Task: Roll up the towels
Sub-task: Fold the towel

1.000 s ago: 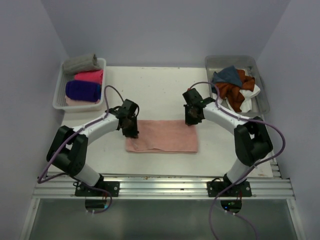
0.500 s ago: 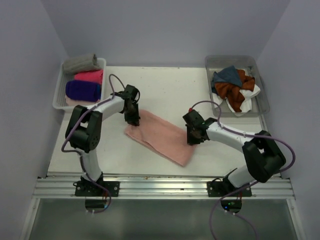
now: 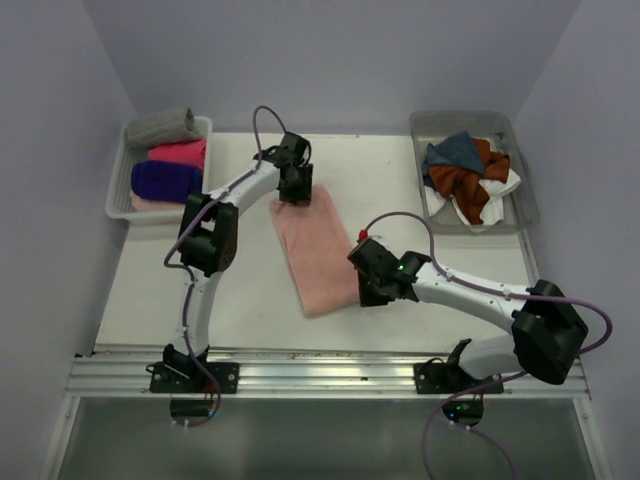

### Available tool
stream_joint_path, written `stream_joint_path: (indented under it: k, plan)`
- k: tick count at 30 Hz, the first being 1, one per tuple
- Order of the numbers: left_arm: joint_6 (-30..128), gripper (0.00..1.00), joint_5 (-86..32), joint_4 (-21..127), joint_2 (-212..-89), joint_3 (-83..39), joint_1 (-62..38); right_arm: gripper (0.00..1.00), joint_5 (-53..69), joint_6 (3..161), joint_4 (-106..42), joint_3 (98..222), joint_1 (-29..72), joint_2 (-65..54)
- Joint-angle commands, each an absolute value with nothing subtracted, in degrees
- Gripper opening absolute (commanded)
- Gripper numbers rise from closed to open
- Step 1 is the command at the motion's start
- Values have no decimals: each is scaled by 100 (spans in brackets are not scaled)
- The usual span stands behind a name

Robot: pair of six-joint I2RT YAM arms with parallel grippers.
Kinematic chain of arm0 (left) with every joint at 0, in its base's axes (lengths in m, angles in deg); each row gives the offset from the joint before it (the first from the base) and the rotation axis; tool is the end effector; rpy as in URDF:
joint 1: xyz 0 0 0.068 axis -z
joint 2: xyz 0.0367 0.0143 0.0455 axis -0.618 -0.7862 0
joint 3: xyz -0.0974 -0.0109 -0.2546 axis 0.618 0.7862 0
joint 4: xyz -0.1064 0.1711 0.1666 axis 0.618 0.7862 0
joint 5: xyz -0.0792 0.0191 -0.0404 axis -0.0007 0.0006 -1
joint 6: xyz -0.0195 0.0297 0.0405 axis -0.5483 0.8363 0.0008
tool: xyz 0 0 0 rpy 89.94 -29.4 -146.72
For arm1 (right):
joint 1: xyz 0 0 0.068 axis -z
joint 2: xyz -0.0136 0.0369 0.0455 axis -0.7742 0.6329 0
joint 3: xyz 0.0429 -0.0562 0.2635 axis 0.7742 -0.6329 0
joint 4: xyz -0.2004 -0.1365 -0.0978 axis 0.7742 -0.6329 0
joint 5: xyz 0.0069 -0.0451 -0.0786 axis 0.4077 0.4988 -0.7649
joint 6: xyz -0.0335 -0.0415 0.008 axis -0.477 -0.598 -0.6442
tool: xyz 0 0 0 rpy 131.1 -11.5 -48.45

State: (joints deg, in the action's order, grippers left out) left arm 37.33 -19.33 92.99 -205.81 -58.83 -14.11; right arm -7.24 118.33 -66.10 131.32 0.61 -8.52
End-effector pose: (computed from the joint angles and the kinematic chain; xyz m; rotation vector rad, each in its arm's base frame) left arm 0.4546 -0.2035 0.1809 0.0225 2.6514 -0.3008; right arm 0.1638 0.1885 0.1965 -0.1312 2.7408 0.2926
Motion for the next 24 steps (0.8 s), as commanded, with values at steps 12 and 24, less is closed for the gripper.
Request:
stream_joint_path:
  k: [12, 24]
  plan:
    - [3619, 33, -1813, 9565, -18087, -4488, -1154, 4, -1020, 10390, -6577, 14690, 660, 214]
    - [2275, 56, -2717, 8590, -15941, -892, -214, 21, 272, 9879, -5909, 13539, 916, -507]
